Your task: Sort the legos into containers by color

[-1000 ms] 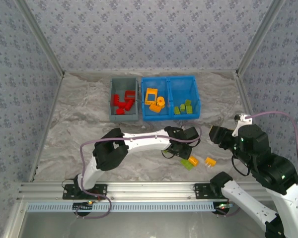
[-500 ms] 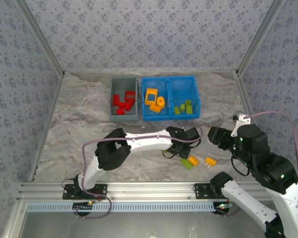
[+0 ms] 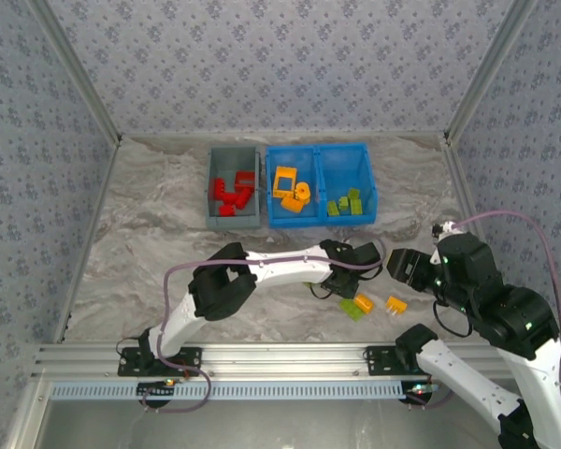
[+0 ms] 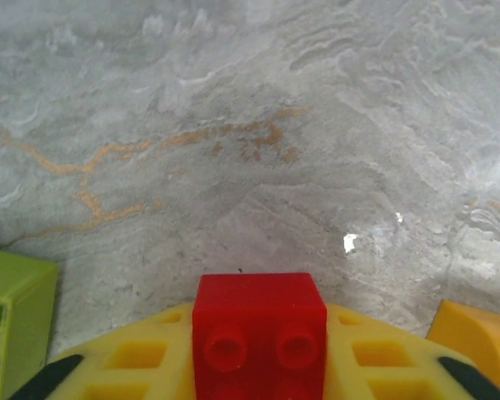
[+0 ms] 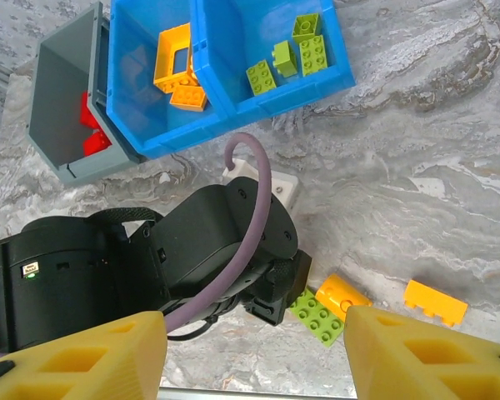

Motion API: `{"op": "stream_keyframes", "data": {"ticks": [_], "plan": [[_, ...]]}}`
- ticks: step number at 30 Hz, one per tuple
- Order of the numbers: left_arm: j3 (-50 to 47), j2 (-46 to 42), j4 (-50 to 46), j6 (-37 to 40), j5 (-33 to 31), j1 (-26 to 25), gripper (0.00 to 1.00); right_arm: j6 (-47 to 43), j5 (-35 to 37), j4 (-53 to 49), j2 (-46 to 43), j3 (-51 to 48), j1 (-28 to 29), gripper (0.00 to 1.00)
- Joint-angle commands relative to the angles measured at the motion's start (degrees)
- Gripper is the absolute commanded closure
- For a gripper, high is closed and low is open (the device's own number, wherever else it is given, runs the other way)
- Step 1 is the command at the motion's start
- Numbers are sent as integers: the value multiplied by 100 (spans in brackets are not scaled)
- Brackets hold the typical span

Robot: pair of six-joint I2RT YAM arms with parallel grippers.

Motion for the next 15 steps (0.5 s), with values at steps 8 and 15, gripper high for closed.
{"op": "stream_keyframes", "data": {"ticks": [8,15], "plan": [[-730,-1794,-34,-183,-615,408,73,-510,-368,342,269,295,37,38],[-1545,-3498,-217,-16,-776,1556,73,-1130,-1053,1170,1062,288,76,37]]}}
